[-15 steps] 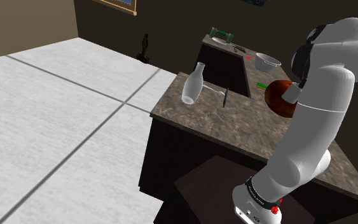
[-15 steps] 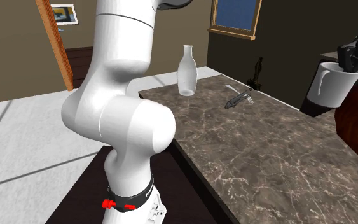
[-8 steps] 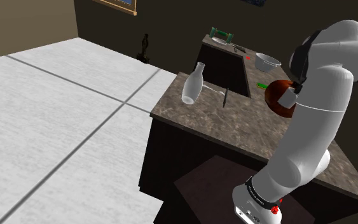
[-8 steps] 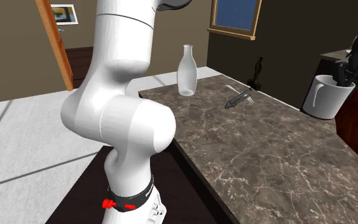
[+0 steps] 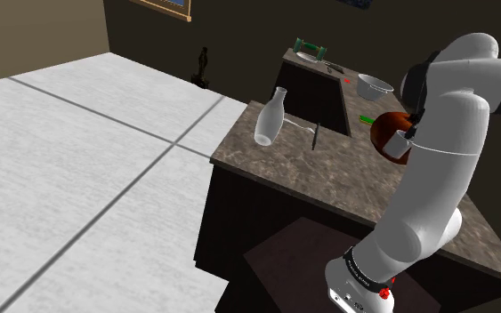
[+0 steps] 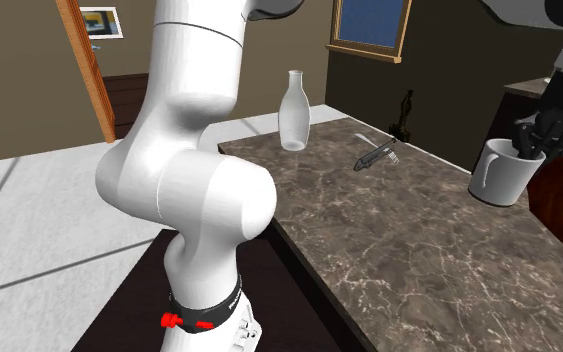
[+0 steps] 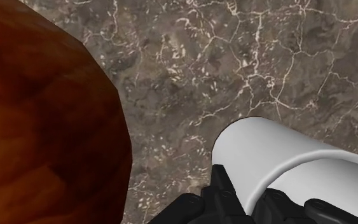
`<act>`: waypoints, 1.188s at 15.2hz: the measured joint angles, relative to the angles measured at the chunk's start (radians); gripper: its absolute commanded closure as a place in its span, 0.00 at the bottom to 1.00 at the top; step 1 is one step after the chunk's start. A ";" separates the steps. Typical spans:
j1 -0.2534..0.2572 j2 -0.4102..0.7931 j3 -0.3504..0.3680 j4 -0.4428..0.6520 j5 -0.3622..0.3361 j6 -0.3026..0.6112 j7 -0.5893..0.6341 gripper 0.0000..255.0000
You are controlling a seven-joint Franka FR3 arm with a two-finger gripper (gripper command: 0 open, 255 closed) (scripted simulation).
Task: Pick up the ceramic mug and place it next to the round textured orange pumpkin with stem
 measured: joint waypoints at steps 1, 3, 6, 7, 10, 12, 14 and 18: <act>-0.001 0.004 0.004 -0.010 0.005 0.011 -0.003 1.00; -0.002 0.011 0.011 -0.031 0.014 0.035 -0.010 1.00; -0.013 0.028 0.027 -0.051 0.032 0.064 -0.021 1.00; -0.015 0.032 0.032 -0.060 0.038 0.075 -0.025 1.00; -0.020 0.045 0.046 -0.086 0.054 0.107 -0.035 1.00; -0.030 0.059 0.060 -0.096 0.068 0.126 -0.043 1.00; -0.040 0.072 0.073 -0.111 0.083 0.147 -0.054 1.00; -0.052 0.091 0.094 -0.132 0.105 0.180 -0.068 1.00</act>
